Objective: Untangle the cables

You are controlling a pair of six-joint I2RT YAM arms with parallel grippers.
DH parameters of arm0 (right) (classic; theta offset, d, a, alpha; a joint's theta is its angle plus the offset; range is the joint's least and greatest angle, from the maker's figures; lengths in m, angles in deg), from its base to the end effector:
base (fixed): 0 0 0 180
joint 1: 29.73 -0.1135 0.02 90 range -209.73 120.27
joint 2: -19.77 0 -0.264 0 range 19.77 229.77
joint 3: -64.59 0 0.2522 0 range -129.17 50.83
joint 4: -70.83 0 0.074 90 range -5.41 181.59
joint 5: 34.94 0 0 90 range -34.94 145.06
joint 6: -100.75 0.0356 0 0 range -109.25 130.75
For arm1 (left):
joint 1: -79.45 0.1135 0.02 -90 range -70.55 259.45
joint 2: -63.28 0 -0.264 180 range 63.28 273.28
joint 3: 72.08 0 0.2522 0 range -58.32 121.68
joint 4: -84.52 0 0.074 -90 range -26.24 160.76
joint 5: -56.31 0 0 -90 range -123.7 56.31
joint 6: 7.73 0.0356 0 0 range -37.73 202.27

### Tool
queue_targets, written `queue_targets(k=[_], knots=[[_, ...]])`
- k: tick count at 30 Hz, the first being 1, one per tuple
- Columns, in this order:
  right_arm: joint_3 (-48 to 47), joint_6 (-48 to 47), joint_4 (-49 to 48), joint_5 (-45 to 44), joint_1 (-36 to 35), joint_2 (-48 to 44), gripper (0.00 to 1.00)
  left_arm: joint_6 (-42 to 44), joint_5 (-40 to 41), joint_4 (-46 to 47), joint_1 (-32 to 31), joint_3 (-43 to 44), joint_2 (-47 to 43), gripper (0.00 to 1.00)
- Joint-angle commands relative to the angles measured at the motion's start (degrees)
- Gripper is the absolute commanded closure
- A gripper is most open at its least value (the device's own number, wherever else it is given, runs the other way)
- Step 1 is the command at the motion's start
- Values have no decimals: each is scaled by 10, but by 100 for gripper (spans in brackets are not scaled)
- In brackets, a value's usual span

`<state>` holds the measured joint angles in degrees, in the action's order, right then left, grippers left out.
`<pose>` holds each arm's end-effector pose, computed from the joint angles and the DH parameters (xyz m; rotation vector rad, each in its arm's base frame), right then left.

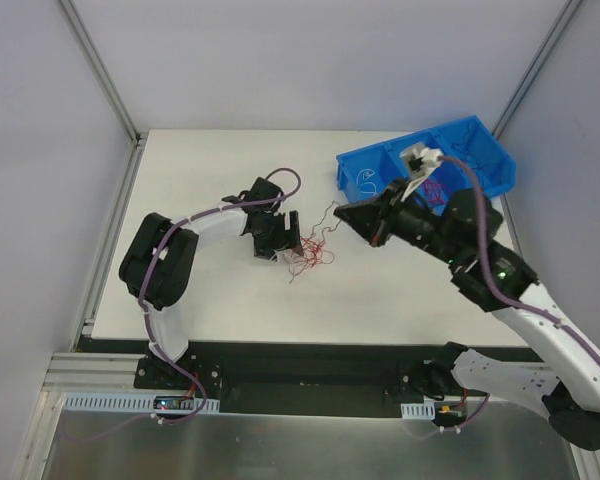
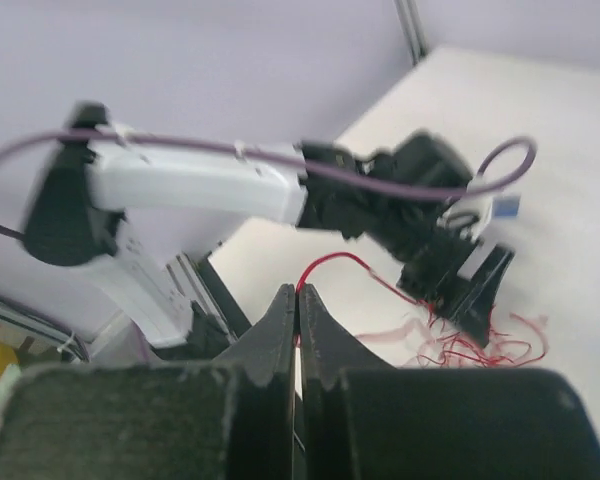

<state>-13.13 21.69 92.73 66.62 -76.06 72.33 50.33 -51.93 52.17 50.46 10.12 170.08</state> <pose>0.1305 0.1470 0.4365 -0.6427 1.4564 0.9436 0.3308 -0.1961 0.1709 0.0590 2.6993 -0.7788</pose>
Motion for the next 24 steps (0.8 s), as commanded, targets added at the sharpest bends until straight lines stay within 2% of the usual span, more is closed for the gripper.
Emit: queue_targets(k=[1,5,10,15,20,22,24], knots=[[-194,-85,118,-18,-2,14,100,-13,23,10,18,-55,-44,22],[-342,-106,164,-14,-2,70,100,-25,20,27,37,-92,-74,23],[-440,-132,191,-15,-2,113,100,-33,27,35,67,-129,-124,22],[-463,-150,214,-45,-2,120,100,-25,21,36,89,-156,-205,18],[-455,-160,217,-65,-1,109,100,13,-64,71,90,-170,-300,11],[-464,-166,222,-68,-1,109,100,31,-108,94,71,-167,-329,9],[-477,-167,226,-64,-1,112,100,49,-115,102,30,-149,-345,7]])
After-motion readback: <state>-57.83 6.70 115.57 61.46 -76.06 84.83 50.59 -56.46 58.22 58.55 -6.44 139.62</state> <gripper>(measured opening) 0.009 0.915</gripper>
